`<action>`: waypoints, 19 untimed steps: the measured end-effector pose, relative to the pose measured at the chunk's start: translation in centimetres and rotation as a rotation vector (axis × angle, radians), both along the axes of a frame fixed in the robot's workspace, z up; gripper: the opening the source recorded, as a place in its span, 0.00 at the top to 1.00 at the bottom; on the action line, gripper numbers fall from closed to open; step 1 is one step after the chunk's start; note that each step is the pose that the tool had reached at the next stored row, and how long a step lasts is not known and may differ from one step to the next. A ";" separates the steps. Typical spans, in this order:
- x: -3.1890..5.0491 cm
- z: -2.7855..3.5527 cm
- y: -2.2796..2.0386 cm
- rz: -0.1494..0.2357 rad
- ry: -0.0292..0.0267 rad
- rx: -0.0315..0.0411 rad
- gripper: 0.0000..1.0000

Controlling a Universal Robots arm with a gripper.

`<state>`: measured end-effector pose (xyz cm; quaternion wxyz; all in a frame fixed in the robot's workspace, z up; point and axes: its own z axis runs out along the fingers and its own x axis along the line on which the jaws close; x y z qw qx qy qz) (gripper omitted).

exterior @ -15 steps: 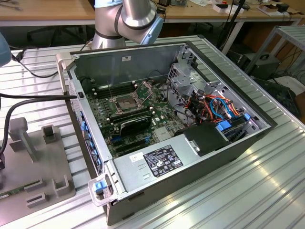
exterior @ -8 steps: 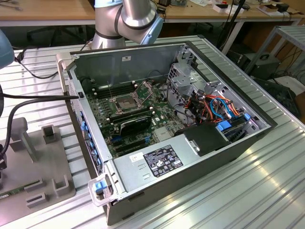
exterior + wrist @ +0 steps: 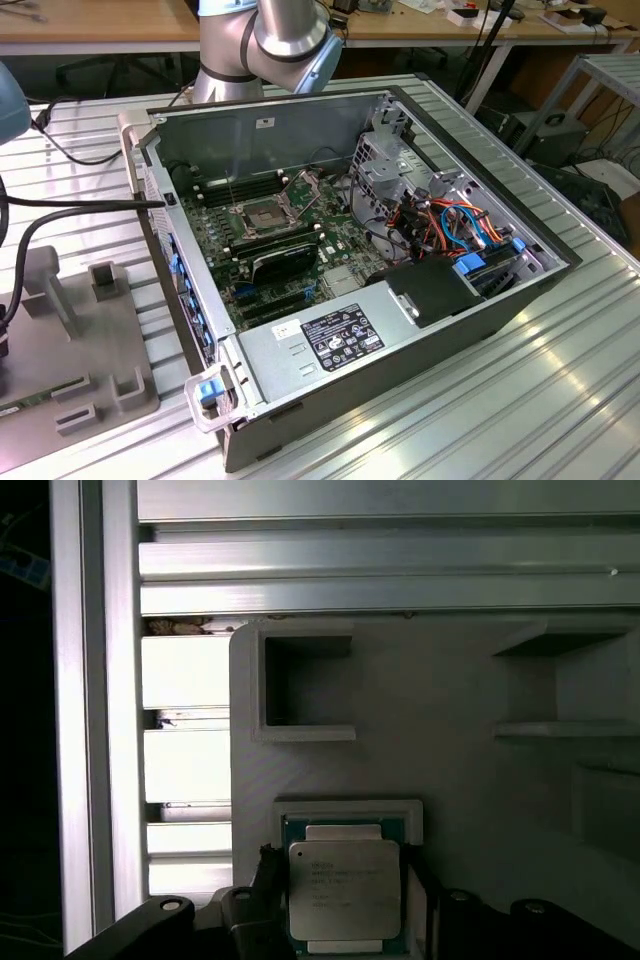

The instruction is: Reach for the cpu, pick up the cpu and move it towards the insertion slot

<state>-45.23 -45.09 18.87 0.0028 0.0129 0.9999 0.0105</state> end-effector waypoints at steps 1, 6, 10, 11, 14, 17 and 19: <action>0.00 0.00 0.00 0.000 0.0000 0.0000 0.45; 0.01 0.60 0.00 0.000 -0.0003 0.0001 0.45; 0.01 0.85 0.00 0.000 -0.0004 0.0002 0.45; 0.01 0.85 0.00 0.000 -0.0004 0.0003 0.45; 0.00 0.87 0.00 0.000 -0.0002 0.0003 0.45; 0.00 0.96 0.00 0.000 0.0003 0.0000 0.45; 0.00 1.38 0.00 0.000 -0.0001 0.0003 0.45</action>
